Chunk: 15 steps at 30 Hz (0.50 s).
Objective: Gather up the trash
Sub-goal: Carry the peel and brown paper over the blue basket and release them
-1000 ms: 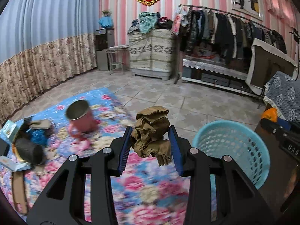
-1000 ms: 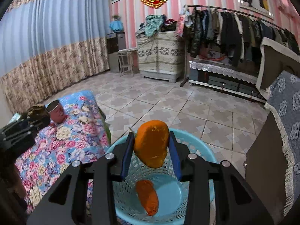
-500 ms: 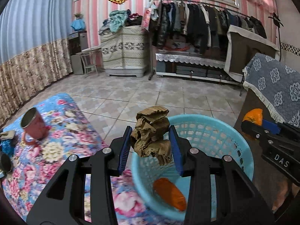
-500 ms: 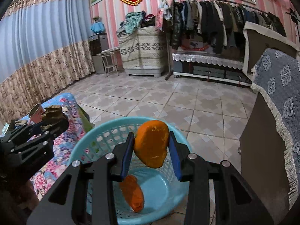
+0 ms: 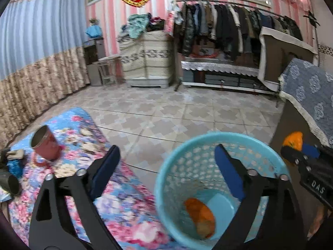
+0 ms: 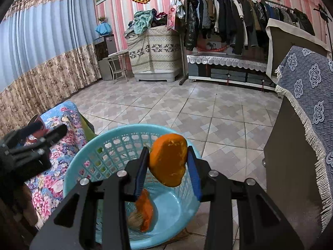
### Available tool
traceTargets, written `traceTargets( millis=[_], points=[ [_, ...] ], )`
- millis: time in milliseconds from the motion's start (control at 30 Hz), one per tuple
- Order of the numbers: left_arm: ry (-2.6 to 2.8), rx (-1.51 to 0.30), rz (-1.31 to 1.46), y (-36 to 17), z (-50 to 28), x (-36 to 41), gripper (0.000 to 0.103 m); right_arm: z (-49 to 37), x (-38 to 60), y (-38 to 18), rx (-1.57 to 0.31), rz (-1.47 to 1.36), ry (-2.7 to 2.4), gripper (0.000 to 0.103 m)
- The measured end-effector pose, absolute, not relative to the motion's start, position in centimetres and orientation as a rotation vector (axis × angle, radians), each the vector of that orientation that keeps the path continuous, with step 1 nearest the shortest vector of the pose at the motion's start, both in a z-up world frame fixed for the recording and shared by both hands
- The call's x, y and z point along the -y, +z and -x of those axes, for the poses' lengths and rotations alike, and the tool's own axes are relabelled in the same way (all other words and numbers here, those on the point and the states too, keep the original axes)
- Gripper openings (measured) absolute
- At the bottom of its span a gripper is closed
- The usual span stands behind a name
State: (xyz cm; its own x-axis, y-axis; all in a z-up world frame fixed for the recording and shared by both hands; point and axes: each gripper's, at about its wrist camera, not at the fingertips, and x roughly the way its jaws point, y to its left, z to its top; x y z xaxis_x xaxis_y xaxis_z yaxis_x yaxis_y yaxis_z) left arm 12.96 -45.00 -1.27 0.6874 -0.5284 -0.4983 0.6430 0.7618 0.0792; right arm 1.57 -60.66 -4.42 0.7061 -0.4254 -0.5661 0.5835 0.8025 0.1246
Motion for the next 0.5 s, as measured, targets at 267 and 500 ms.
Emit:
traceTargets(
  millis=[267,500],
  points=[
    [-0.615,-0.449,-0.244,0.1,-13.9,42.5,0.098,-3.5,59.3,-5.1,-0.552,-0.317,-0.548,0.038],
    [-0.584,-0.441,-0.24,0.6,-14.1,40.7,0.098,-5.3,58.7,-6.0,-0.575,-0.324,-0.55,0.043]
  ],
)
